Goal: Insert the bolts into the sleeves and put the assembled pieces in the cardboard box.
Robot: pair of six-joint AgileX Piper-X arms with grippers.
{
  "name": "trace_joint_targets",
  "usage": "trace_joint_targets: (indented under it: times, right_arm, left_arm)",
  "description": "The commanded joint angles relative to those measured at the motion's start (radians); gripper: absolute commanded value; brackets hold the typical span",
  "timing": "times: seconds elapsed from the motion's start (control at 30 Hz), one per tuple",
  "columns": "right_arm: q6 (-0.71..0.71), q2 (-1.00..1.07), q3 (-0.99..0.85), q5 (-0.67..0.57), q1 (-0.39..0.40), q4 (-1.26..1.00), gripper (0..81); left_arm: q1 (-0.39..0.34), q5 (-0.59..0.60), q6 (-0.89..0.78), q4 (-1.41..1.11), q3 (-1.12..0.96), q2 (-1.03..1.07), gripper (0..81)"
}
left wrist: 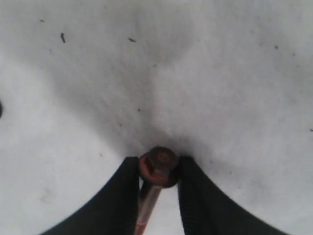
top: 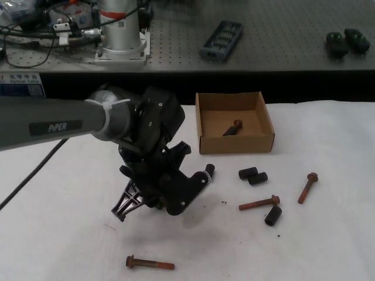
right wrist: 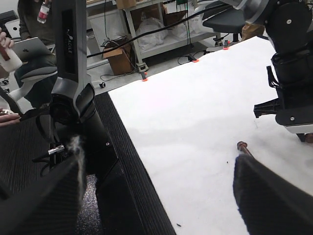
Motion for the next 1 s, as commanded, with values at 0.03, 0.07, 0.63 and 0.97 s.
trace_joint_targets:
  times: [0.03,0.07,0.63,0.97]
  right_arm:
    - [-0.011,-0.007,-0.001,0.002,-0.005,-0.009,59.8]
    - [-0.011,-0.007,-0.001,0.002,-0.005,-0.009,59.8]
    - [-0.011,-0.007,-0.001,0.002,-0.005,-0.04,59.8]
    - [-0.011,-0.007,-0.001,0.002,-0.005,-0.04,59.8]
  left_arm:
    - [0.004,0.005,-0.055,0.12,0.007,0.064,13.7]
    - [0.004,0.005,-0.07,0.125,0.007,0.069,10.9]
    - [-0.003,-0.025,-0.862,0.131,0.002,0.069,0.6]
    - [-0.003,-0.017,-1.393,0.136,-0.023,0.065,0.6]
